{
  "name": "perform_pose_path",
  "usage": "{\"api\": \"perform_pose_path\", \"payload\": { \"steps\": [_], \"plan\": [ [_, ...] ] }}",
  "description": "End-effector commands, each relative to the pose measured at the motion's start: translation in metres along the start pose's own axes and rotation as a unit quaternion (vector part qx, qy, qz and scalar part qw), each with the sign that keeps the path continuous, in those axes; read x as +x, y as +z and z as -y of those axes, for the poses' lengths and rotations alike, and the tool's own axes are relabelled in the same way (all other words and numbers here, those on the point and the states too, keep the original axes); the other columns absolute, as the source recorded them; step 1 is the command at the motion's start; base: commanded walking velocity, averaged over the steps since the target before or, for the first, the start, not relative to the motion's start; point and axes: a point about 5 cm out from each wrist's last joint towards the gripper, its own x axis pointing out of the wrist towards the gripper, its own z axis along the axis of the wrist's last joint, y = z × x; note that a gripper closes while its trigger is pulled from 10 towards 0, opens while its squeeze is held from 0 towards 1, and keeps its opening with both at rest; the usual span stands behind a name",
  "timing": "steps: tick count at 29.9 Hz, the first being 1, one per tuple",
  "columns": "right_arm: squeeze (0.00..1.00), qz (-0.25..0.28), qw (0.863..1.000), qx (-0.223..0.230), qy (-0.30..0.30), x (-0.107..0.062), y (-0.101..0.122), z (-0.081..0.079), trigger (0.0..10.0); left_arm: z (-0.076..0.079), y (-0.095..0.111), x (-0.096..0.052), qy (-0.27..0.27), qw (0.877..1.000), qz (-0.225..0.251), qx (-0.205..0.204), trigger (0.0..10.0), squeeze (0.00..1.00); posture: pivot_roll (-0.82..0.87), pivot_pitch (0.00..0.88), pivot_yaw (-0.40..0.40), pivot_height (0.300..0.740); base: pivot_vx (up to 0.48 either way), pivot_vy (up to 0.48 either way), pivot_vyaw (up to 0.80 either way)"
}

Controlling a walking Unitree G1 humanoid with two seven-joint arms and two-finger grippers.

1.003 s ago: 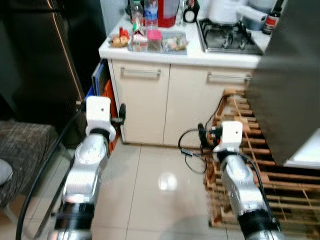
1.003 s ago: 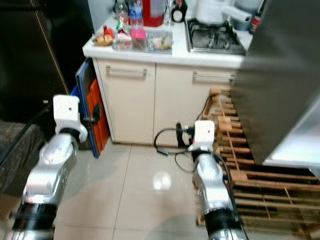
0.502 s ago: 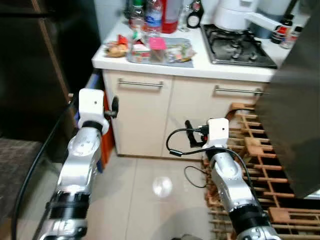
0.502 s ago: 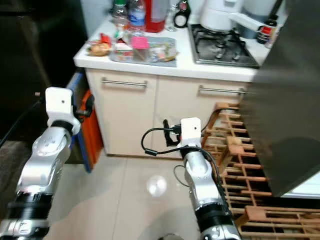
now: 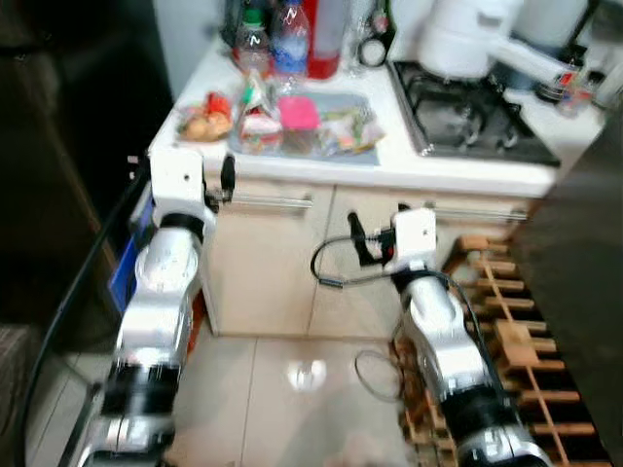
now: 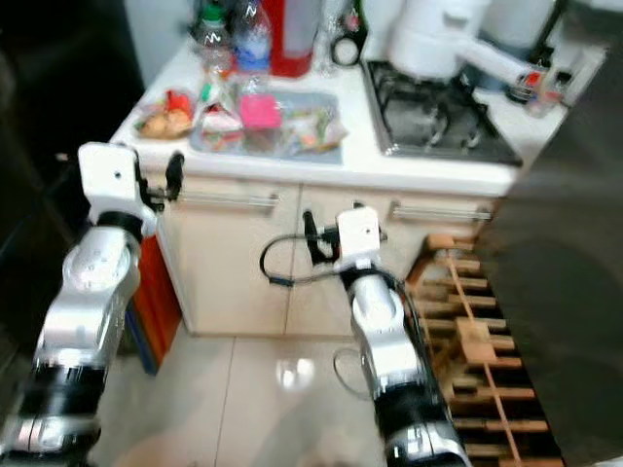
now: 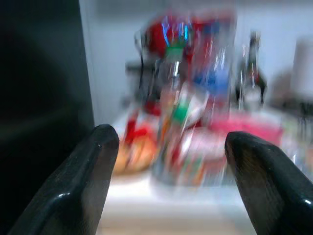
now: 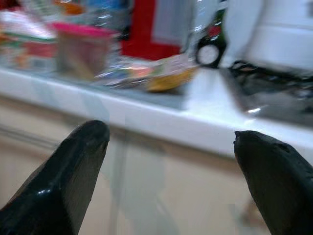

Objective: Restocking fridge

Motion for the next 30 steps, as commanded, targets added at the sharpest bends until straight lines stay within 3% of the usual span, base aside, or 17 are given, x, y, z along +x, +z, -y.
{"api": "perform_pose_path", "payload": {
  "steps": [1, 5, 6, 11, 12, 15, 20, 26, 30],
  "plan": [
    [0.0, 0.031, 0.999, -0.001, 0.007, 0.004, 0.016, -0.001, 10.0, -0.007, 0.039, 0.008, 0.03, 0.996, 0.081, 0.014, 10.0, 0.0, -0.04, 0.0, -0.041, 0.74, 0.48, 0.0, 0.0],
    [0.0, 0.047, 0.999, 0.008, 0.015, 0.005, 0.025, -0.003, 10.0, -0.019, 0.085, 0.019, 0.053, 0.984, 0.168, 0.023, 10.0, 0.0, -0.04, 0.0, -0.04, 0.74, 0.48, 0.0, 0.0],
    [0.0, 0.047, 0.999, 0.01, 0.016, 0.004, 0.024, -0.004, 10.0, -0.021, 0.097, 0.026, 0.038, 0.981, 0.186, 0.027, 10.0, 0.0, -0.04, 0.0, -0.04, 0.74, 0.48, 0.0, 0.0],
    [0.0, 0.038, 0.999, 0.02, 0.015, 0.002, 0.021, -0.004, 10.0, -0.023, 0.114, 0.042, 0.012, 0.979, 0.201, 0.018, 10.0, 0.0, -0.03, 0.0, -0.045, 0.74, 0.48, 0.0, 0.0],
    [0.0, 0.037, 0.999, 0.024, 0.016, 0.002, 0.021, -0.004, 10.0, -0.02, 0.118, 0.056, -0.014, 0.982, 0.188, 0.01, 10.0, 0.0, -0.03, 0.0, -0.046, 0.74, 0.48, 0.0, 0.0],
    [0.0, 0.039, 0.999, 0.025, 0.017, 0.002, 0.022, -0.004, 10.0, -0.022, 0.119, 0.064, -0.009, 0.984, 0.176, -0.004, 10.0, 0.0, -0.03, 0.0, -0.046, 0.74, 0.48, 0.0, 0.0],
    [0.0, 0.071, 0.996, 0.035, 0.027, 0.001, 0.043, -0.002, 10.0, -0.032, 0.105, 0.093, 0.0, 0.995, 0.091, -0.048, 10.0, 0.0, -0.07, 0.0, -0.029, 0.74, 0.459, 0.0, 0.0],
    [0.0, 0.096, 0.994, 0.052, 0.028, -0.002, 0.059, 0.001, 10.0, -0.039, 0.112, 0.106, 0.004, 0.995, 0.084, -0.047, 10.0, 0.0, -0.08, 0.0, -0.021, 0.74, 0.062, 0.0, 0.0],
    [0.0, 0.121, 0.989, 0.079, 0.026, -0.004, 0.079, 0.003, 10.0, -0.041, 0.111, 0.113, -0.011, 0.995, 0.062, -0.078, 10.0, 0.0, -0.08, 0.0, -0.027, 0.74, 0.0, 0.0, 0.0]
  ]
}}
